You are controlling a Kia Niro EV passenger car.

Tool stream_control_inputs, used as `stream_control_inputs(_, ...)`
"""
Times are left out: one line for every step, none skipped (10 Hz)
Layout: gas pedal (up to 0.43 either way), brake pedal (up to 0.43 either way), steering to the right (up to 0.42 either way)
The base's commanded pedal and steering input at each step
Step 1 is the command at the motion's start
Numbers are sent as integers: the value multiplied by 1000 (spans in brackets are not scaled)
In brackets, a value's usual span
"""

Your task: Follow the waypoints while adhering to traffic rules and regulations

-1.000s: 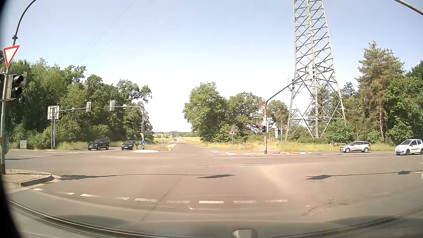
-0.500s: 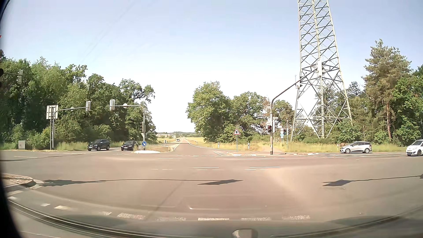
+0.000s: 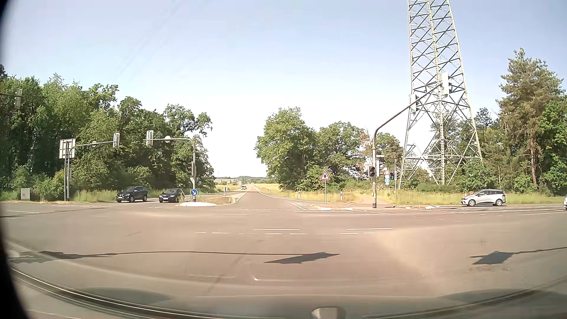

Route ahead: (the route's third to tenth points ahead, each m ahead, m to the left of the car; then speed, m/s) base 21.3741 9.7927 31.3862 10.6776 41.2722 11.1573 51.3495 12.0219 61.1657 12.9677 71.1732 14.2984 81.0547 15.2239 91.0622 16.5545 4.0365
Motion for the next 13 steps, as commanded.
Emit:
stream_control_inputs(350, 30, -40)
stream_control_inputs(350, 30, -38)
stream_control_inputs(350, 30, -36)
stream_control_inputs(350, 30, -35)
stream_control_inputs(350, 30, -33)
stream_control_inputs(350, 30, -32)
stream_control_inputs(350, 30, -30)
stream_control_inputs(350, 30, -29)
stream_control_inputs(350, 30, -26)
stream_control_inputs(350, 30, -23)
stream_control_inputs(358, 30, -23)
stream_control_inputs(358, 30, -22)
stream_control_inputs(358, 30, -21)
